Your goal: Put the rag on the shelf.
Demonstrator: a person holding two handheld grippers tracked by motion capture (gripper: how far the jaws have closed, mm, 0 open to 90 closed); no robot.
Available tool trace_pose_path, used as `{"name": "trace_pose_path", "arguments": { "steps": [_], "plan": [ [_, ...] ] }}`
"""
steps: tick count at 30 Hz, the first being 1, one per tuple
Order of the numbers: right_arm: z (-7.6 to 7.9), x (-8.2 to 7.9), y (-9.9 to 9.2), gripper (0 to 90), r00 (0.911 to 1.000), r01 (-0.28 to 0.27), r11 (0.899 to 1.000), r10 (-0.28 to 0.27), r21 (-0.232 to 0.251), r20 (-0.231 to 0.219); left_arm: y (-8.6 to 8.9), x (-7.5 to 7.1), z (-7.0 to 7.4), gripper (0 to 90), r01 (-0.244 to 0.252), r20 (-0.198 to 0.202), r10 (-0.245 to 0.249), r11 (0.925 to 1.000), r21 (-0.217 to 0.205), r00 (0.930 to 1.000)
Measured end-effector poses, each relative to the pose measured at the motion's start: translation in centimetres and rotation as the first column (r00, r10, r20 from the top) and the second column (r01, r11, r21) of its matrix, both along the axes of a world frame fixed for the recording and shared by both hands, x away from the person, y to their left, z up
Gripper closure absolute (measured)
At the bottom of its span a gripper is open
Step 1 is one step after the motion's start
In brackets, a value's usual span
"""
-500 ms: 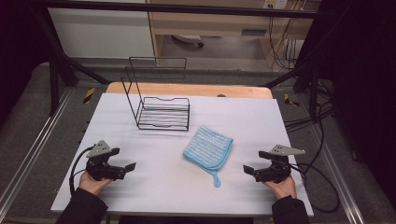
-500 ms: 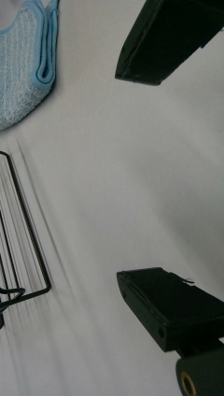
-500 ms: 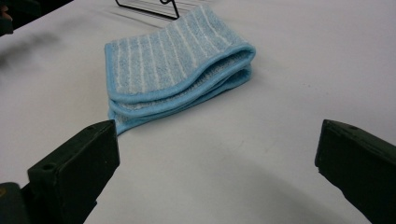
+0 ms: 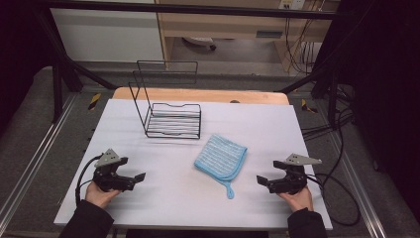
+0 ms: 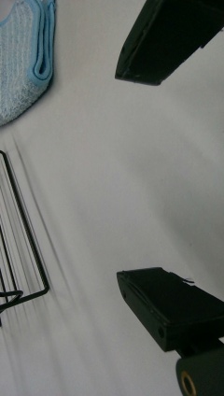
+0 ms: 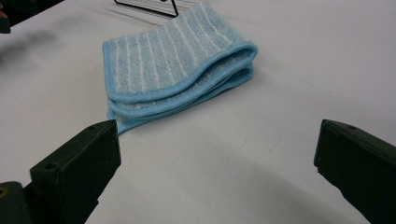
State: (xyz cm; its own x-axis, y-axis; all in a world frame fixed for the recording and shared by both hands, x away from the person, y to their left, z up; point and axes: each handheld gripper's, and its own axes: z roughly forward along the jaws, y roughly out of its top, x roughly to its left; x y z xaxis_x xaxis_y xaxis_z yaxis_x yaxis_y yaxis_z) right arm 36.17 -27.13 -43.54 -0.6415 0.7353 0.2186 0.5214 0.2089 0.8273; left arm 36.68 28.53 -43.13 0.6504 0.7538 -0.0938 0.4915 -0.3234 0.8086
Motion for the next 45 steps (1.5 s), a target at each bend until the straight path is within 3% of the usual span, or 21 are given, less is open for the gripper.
{"name": "trace_pose_path", "arguments": {
  "steps": [19, 45],
  "plan": [
    [-0.2, 0.1, 0.3, 0.9, 1.0000, -0.004, 1.000, 0.004, -0.009, 0.003, -3.3, 0.5, 0.2, 4.9, 0.016, -0.017, -0.016, 0.9997, 0.018, 0.9997],
    [-0.2, 0.1, 0.3, 0.8, 1.0000, -0.001, 1.000, 0.001, -0.021, 0.007, -10.8, 2.4, 2.0, 8.3, 0.045, -0.021, -0.045, 0.9984, 0.033, 0.9988]
  ]
}}
